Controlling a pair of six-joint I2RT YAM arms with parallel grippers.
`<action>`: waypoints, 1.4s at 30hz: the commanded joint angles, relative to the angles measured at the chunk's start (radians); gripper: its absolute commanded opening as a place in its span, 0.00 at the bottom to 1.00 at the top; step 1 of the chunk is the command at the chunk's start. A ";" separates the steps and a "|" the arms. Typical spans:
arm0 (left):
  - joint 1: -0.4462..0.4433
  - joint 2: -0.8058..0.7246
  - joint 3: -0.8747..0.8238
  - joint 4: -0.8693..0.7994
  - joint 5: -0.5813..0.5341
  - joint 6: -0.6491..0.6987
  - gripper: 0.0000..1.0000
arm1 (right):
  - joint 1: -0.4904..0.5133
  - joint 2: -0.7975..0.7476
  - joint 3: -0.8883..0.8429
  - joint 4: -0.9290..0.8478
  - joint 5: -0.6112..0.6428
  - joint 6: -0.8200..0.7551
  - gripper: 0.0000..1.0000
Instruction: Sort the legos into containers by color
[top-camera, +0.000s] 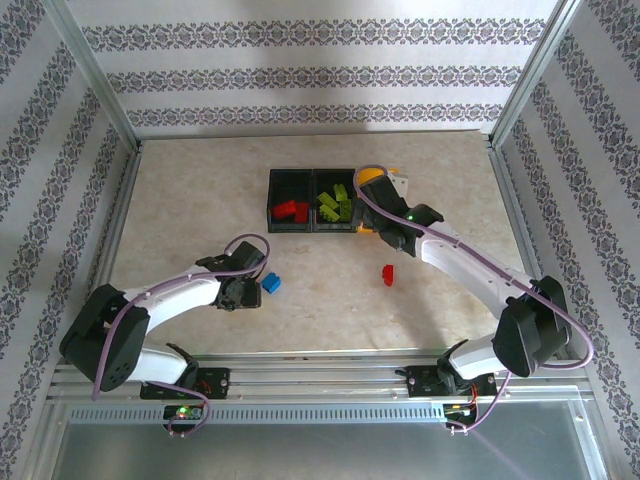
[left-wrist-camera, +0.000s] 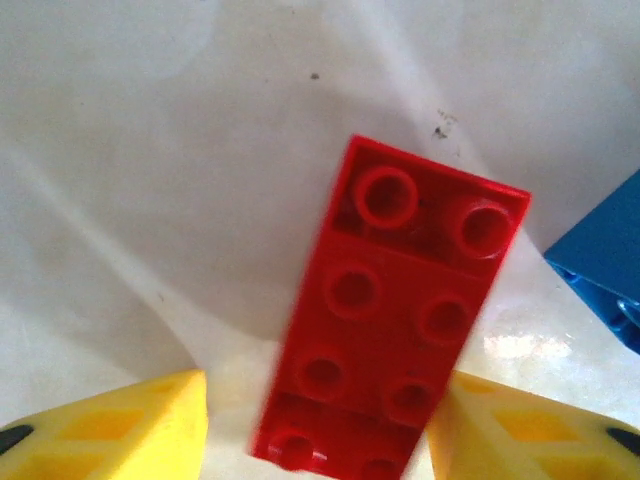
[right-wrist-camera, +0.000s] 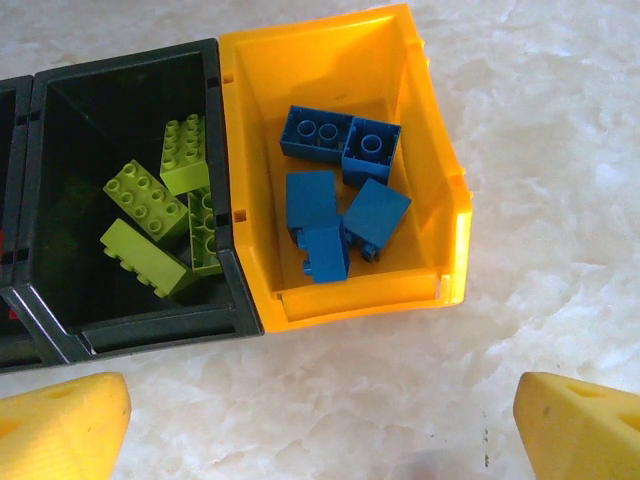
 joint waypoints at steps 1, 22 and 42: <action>-0.010 0.036 0.003 0.135 0.013 -0.007 0.52 | 0.015 -0.026 -0.015 0.001 0.031 0.016 0.98; 0.023 0.070 0.061 0.148 -0.048 0.067 0.60 | 0.024 -0.013 -0.008 0.006 0.032 0.015 0.98; 0.089 0.103 0.105 0.178 -0.077 0.141 0.51 | 0.032 0.020 0.006 0.015 0.014 0.021 0.98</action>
